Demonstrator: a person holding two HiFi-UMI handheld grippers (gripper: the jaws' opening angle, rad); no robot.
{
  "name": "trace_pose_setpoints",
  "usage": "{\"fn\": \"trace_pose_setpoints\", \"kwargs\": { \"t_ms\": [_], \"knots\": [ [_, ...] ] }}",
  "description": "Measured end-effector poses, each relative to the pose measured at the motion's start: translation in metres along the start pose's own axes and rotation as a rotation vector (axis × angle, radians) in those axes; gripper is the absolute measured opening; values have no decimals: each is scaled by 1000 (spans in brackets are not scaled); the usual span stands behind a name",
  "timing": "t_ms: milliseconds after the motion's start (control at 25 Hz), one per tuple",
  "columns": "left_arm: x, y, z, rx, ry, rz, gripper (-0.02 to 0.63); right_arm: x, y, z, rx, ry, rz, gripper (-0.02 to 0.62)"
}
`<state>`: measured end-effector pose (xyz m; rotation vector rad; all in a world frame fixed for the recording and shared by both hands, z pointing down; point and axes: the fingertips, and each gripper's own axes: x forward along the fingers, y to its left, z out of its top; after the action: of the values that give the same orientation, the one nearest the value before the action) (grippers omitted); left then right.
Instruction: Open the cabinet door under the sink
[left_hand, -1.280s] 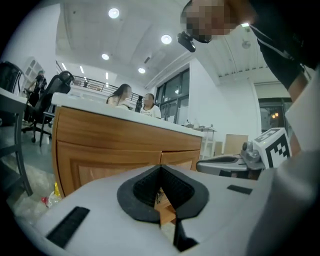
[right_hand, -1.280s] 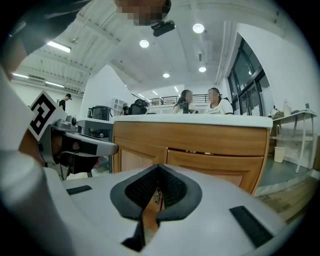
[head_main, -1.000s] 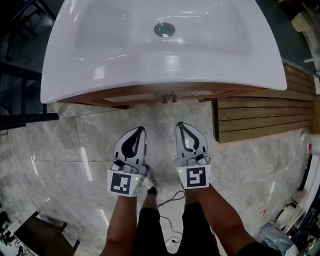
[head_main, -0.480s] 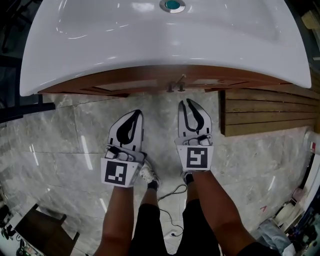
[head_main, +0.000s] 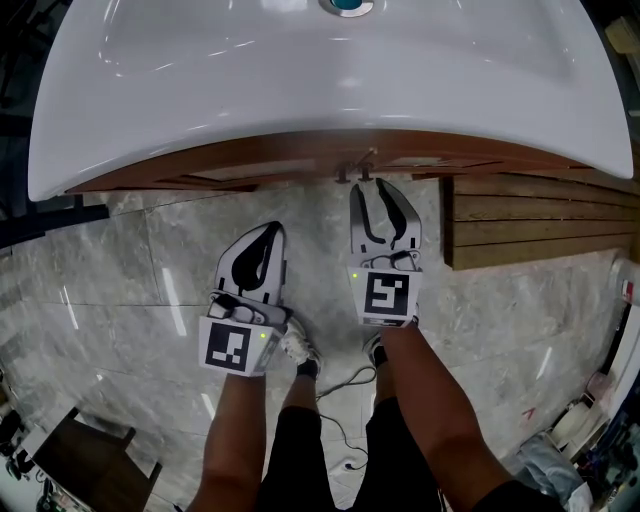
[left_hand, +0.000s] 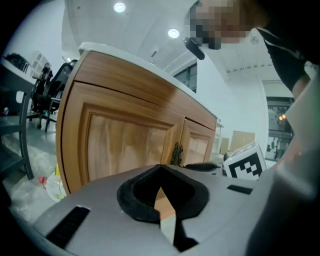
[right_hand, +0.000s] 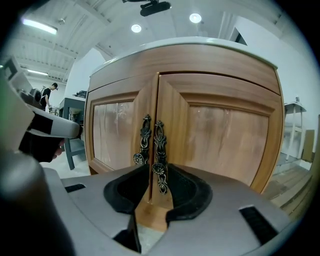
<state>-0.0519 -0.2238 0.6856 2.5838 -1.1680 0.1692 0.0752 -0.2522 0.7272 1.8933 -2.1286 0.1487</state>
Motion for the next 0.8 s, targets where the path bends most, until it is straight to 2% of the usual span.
{"fn": "trace_pose_setpoints", "kwargs": {
  "t_ms": [160,320,800],
  "knots": [
    [-3,-5,-3,62,19,0,5,8,1,3,-32,-18,11,119],
    [-5,-7,-8,49,34,-6,5,12,1,0,-44,-12,9,98],
    [-5,-14,-8,40,27,-17,5,14,0,-1,28,-11,12,91]
  ]
}}
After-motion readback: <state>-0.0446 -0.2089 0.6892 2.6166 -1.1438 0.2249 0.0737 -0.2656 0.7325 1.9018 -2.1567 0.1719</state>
